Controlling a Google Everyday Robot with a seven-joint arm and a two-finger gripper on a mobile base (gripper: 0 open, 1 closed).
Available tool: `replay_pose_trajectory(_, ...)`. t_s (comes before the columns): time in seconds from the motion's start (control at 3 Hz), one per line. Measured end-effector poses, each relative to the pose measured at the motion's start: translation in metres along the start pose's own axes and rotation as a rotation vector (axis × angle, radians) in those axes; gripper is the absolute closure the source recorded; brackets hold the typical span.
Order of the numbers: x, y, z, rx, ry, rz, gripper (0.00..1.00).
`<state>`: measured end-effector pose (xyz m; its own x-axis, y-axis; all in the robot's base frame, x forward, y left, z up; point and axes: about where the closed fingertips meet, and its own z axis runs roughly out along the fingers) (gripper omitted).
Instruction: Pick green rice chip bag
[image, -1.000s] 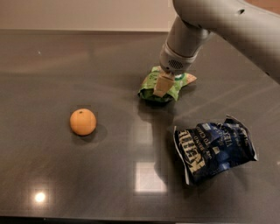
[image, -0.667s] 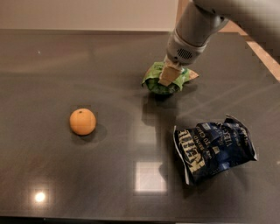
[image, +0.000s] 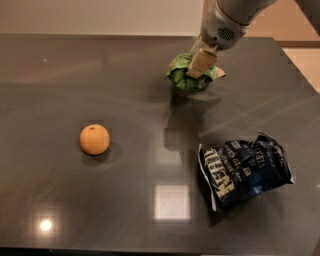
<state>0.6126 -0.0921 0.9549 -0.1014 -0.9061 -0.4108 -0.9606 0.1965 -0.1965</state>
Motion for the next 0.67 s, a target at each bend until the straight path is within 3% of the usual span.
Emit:
replay_pose_trajectory(0.33,-0.0163,-0.0151,-0.0252,0.005,-0.039,-0.056,1.0)
replay_pose_trajectory(0.67,-0.0181,-0.0161,-0.0272,0.007,-0.043,-0.06,1.0)
